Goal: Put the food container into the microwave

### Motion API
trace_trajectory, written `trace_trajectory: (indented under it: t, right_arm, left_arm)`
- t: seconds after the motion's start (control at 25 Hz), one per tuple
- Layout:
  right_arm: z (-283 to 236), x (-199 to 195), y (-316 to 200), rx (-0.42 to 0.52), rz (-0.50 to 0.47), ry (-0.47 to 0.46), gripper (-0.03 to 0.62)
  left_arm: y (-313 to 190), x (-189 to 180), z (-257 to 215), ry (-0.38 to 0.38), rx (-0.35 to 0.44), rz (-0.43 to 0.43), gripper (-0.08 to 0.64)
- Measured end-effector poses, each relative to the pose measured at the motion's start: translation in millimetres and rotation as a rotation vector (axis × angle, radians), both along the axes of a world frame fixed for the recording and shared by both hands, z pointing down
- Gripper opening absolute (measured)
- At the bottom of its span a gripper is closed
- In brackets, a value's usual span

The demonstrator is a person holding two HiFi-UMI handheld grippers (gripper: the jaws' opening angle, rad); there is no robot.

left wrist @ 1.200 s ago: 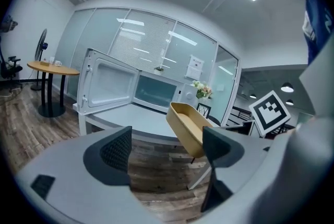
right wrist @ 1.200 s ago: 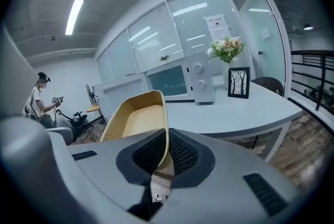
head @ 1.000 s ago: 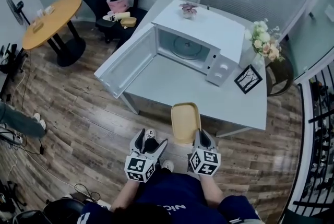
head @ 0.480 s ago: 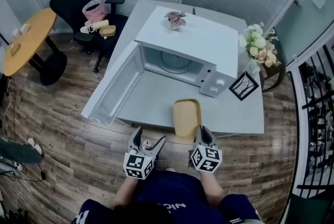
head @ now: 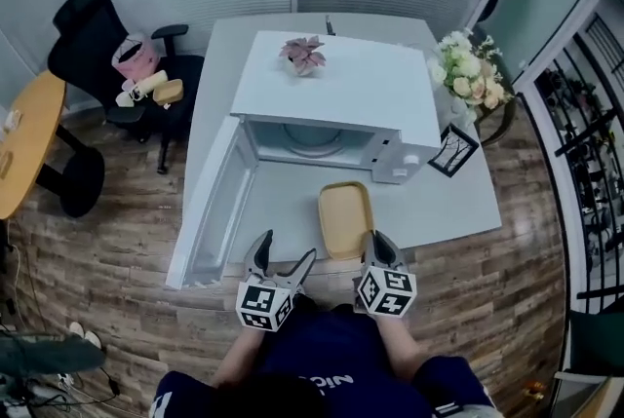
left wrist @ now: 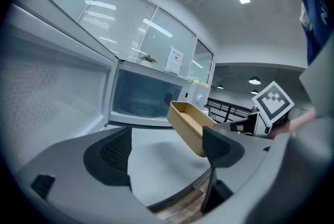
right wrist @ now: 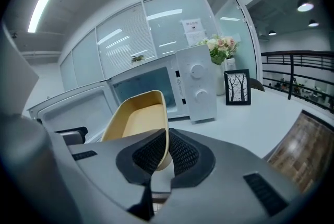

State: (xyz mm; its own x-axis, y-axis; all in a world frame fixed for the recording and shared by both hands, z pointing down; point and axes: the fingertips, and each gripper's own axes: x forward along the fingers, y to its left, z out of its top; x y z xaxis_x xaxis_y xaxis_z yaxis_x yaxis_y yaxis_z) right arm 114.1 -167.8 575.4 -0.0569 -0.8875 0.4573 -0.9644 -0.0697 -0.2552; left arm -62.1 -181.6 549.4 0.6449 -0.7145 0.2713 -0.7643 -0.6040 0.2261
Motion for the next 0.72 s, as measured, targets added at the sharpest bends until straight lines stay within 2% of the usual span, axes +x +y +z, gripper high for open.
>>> trace_trajectory:
  t: [0.16,0.28,0.72]
  right_arm:
    - [3,-5,-5,-0.006,0.047,0.003,0.031]
    - [6,-4,-7,-0.025,0.073,0.019,0.031]
    - [-5,-4,-48,-0.01,-0.006,0.065,0.031]
  left_arm:
    - [-12,-3,0,-0.002,0.002,0.044,0.407]
    - [-16,-7,4,-0.001,-0.007,0.037,0.407]
    - [-39,-4,1,-0.002,-0.014,-0.028,0.407]
